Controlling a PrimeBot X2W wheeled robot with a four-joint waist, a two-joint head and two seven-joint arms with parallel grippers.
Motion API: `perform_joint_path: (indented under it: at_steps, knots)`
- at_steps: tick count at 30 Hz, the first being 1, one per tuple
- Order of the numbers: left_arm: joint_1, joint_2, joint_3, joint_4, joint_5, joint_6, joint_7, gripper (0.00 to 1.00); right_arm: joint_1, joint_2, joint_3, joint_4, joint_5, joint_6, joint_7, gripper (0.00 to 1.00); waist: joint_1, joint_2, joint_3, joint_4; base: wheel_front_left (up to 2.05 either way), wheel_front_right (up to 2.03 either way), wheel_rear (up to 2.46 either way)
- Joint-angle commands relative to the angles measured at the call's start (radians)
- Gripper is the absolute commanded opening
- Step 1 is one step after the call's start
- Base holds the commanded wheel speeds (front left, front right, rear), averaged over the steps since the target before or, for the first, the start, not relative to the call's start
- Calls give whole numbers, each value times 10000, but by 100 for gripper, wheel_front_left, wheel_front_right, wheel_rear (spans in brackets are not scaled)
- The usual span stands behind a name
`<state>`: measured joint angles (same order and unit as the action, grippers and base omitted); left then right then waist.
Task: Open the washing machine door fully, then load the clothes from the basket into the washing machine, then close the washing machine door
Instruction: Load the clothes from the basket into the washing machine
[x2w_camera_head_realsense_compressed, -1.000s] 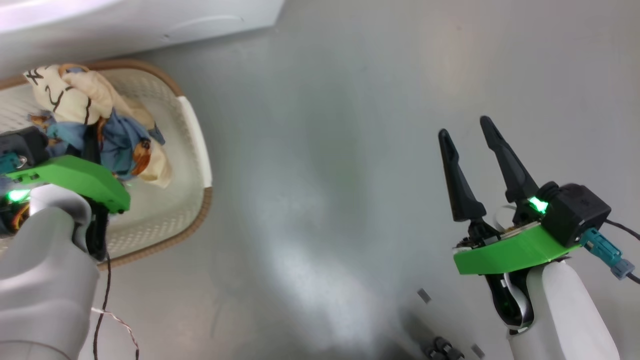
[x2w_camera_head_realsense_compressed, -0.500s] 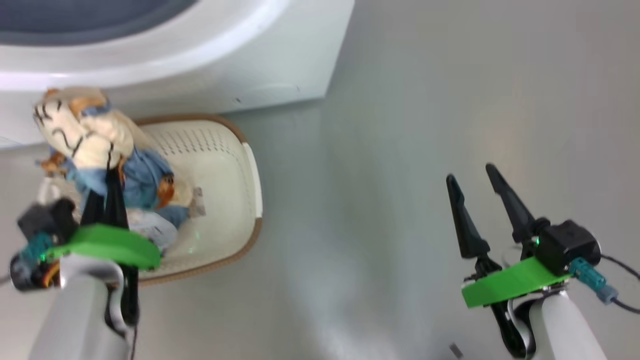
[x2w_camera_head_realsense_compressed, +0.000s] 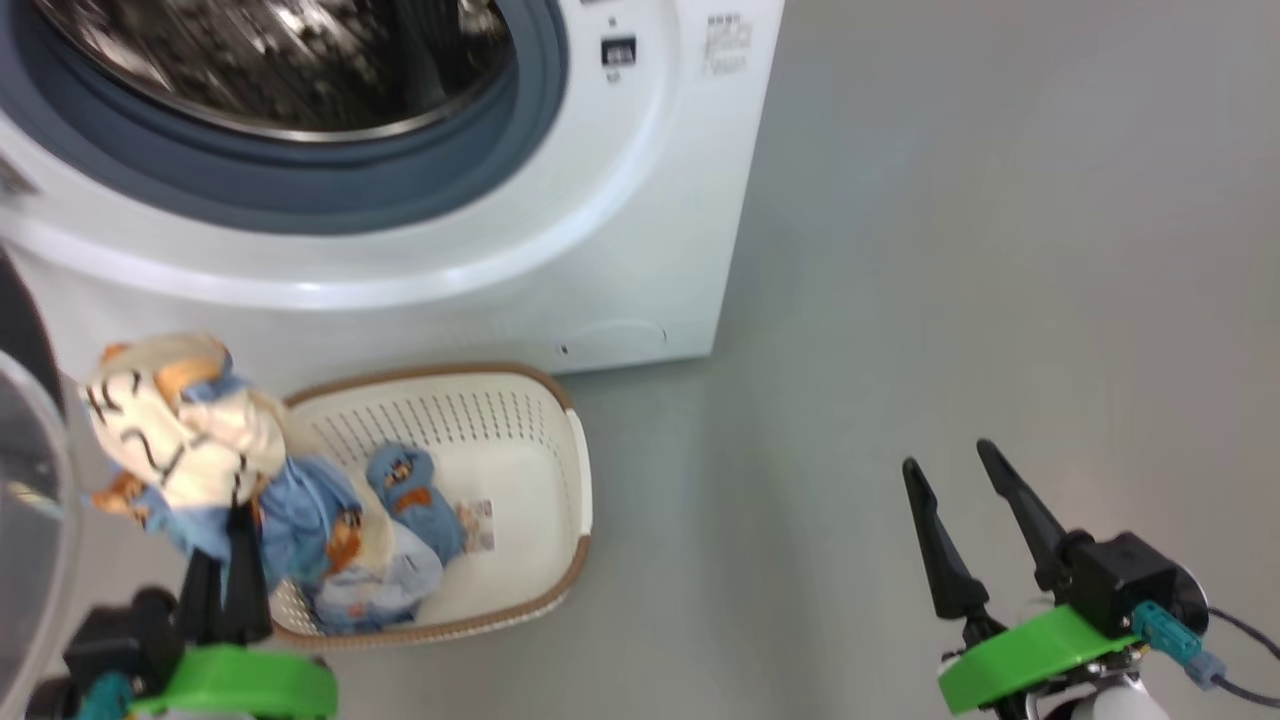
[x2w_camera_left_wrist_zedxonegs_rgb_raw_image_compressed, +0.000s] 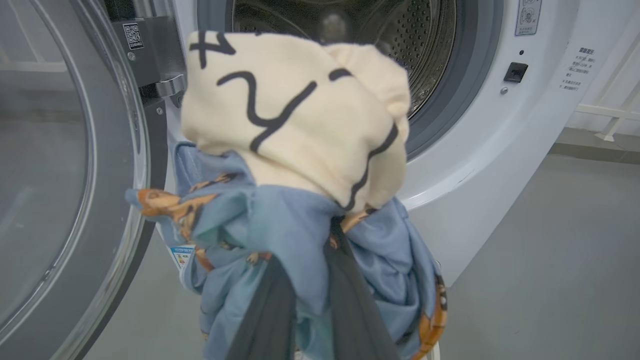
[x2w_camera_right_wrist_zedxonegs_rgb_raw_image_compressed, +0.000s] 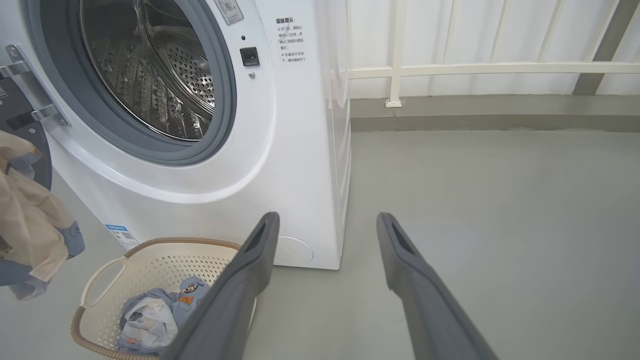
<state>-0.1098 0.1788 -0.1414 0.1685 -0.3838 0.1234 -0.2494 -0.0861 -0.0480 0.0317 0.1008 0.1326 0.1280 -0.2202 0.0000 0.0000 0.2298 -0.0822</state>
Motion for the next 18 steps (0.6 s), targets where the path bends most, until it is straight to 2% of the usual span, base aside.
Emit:
perform_joint_path:
  at_steps: [1, 12, 18]
  knots:
    - [291, 213, 316, -496, 176, 133, -122, 0, 230, -22, 203, -358, -38, 27, 96, 100, 0, 0, -1097, 329, 0, 0, 0]
    - [1920, 314, -6, -2136, 376, 578, 650, 0, 1147, -22, 129, -985, -21, 27, 638, 100, 0, 0, -2206, 239, 0, 0, 0]
    - [2439, 408, -87, -2789, 407, 740, 1008, 0, 1478, -22, 101, -1330, 43, 27, 829, 100, 0, 0, -2418, 248, 0, 0, 0]
